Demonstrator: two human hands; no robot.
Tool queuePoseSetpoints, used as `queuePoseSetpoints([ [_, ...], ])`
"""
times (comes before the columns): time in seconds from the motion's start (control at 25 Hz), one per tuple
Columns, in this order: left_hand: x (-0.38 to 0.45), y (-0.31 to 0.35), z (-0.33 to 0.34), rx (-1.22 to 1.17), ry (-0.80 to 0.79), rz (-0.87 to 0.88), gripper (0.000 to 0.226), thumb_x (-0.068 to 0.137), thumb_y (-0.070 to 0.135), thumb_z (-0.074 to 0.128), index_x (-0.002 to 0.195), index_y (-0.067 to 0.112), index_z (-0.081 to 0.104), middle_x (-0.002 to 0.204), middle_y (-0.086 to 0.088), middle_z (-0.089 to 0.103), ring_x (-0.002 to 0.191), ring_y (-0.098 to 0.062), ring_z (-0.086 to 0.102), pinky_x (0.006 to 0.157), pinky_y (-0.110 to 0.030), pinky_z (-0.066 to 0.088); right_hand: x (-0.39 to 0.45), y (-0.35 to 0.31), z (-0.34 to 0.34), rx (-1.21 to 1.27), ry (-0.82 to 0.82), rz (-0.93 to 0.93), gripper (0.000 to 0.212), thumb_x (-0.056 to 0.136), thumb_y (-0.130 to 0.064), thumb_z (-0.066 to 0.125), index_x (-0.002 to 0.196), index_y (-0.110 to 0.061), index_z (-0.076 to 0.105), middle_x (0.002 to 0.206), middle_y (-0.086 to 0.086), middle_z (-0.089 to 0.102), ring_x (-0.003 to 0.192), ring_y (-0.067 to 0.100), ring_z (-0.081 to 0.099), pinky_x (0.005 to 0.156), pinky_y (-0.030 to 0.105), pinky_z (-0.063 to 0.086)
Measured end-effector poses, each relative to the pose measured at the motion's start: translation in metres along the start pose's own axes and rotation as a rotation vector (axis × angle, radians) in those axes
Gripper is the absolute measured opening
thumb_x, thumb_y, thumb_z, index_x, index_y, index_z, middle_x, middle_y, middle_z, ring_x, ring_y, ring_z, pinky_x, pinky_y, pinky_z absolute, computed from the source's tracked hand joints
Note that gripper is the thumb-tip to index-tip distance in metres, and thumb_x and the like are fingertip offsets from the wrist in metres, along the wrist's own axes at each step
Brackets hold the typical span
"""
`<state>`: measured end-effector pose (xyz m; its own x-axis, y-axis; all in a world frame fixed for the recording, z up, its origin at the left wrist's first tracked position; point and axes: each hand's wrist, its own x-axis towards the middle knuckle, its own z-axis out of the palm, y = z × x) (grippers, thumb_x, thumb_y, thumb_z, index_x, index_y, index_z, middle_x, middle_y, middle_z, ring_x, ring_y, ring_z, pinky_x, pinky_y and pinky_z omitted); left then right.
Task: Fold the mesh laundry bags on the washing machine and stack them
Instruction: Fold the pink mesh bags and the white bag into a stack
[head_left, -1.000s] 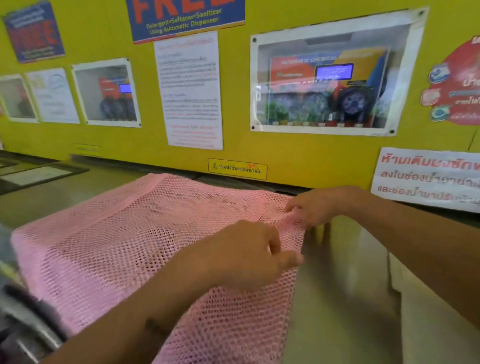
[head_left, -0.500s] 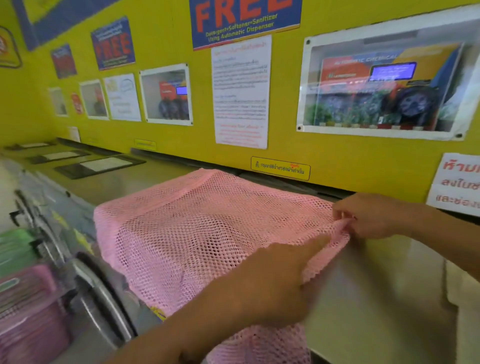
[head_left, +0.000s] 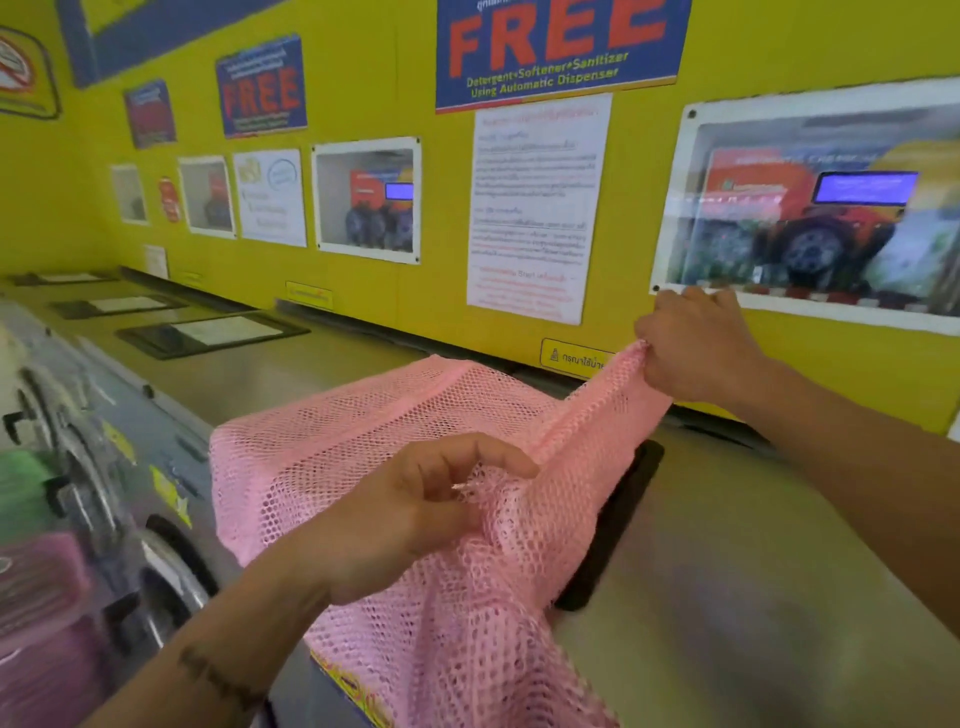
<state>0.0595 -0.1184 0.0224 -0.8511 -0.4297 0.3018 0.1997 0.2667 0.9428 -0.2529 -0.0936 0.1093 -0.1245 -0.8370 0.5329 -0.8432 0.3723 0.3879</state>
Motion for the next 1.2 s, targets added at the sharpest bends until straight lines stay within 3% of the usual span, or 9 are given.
queuePoseSetpoints([
  [0.28,-0.028,-0.01,-0.157,0.166,0.193,-0.065,0.05,0.083,-0.017,0.047,0.109,0.02,0.07,0.099,-0.012,0.066,0.073,-0.03,0.045,0.067,-0.04,0.035,0.123,-0.12,-0.004,-0.036,0.051,-0.068,0.026,0.082,-0.026,0.049,0.096,-0.019,0.07,0.104,0.01,0.059,0.109,0.035,0.051,0.107,0.056,0.02],
  [0.52,-0.012,-0.017,-0.267,0.747,0.424,-0.203,0.054,0.085,-0.011,0.04,0.099,0.032,0.07,0.079,0.0,0.063,0.057,-0.006,0.052,0.056,-0.023,0.041,0.201,-0.203,0.025,-0.032,-0.063,-0.047,0.033,0.084,-0.03,0.049,0.112,-0.022,0.065,0.117,0.012,0.058,0.119,0.036,0.048,0.11,0.06,0.021],
  [0.6,-0.002,-0.028,-0.276,1.051,0.544,-0.221,0.044,0.085,-0.005,0.046,0.101,0.032,0.066,0.098,0.002,0.059,0.083,-0.005,0.059,0.07,-0.022,0.046,0.209,-0.23,0.045,0.004,-0.108,-0.027,0.042,0.084,-0.033,0.052,0.124,-0.023,0.055,0.127,0.012,0.052,0.122,0.035,0.045,0.109,0.06,0.022],
  [0.68,0.011,-0.043,-0.265,1.177,0.583,-0.078,0.036,0.086,0.006,0.052,0.113,0.027,0.064,0.118,0.002,0.053,0.106,-0.014,0.052,0.091,-0.034,0.047,0.206,-0.252,0.056,0.076,-0.153,-0.012,0.045,0.083,-0.033,0.054,0.128,-0.024,0.051,0.128,0.01,0.051,0.121,0.034,0.045,0.107,0.058,0.024],
  [0.8,0.028,-0.06,-0.237,1.093,0.297,0.013,0.038,0.094,0.036,0.049,0.131,0.031,0.055,0.136,0.005,0.049,0.123,-0.013,0.044,0.109,-0.039,0.037,0.191,-0.261,0.049,0.28,-0.29,0.029,0.032,0.082,-0.03,0.052,0.113,-0.029,0.059,0.112,0.001,0.061,0.103,0.027,0.053,0.097,0.048,0.034],
  [0.92,0.045,-0.077,-0.239,1.125,-0.08,-0.273,0.063,0.095,0.061,0.03,0.153,0.039,0.02,0.164,0.006,0.014,0.149,-0.014,0.01,0.122,-0.039,0.005,0.158,-0.252,0.05,0.303,-0.576,0.052,0.047,0.084,-0.059,0.044,0.124,-0.036,0.053,0.132,0.0,0.055,0.118,0.025,0.052,0.102,0.048,0.038],
  [1.04,0.064,-0.091,-0.249,1.21,-0.158,-0.334,0.069,0.093,0.067,0.02,0.154,0.039,0.005,0.166,0.005,-0.001,0.151,-0.014,-0.004,0.122,-0.042,-0.004,0.123,-0.246,0.078,0.369,-0.888,0.078,0.081,0.078,-0.081,0.016,0.15,-0.045,0.011,0.164,0.007,0.01,0.149,0.032,0.014,0.116,0.059,0.015],
  [1.12,0.078,-0.095,-0.247,1.226,-0.164,-0.323,0.07,0.093,0.067,0.018,0.155,0.037,0.004,0.166,0.003,-0.001,0.152,-0.017,-0.004,0.122,-0.047,-0.001,0.118,-0.245,0.097,0.408,-0.864,0.103,0.076,0.084,-0.079,0.011,0.151,-0.046,-0.004,0.165,0.002,-0.01,0.152,0.028,-0.005,0.116,0.064,-0.001],
  [1.2,0.086,-0.094,-0.244,1.248,-0.17,-0.319,0.071,0.093,0.066,0.019,0.155,0.035,0.007,0.166,0.0,0.003,0.152,-0.02,0.001,0.122,-0.049,0.003,0.124,-0.24,0.098,0.414,-0.854,0.095,0.074,0.087,-0.075,0.013,0.152,-0.044,-0.005,0.165,0.001,-0.012,0.152,0.027,-0.008,0.116,0.064,-0.004],
])
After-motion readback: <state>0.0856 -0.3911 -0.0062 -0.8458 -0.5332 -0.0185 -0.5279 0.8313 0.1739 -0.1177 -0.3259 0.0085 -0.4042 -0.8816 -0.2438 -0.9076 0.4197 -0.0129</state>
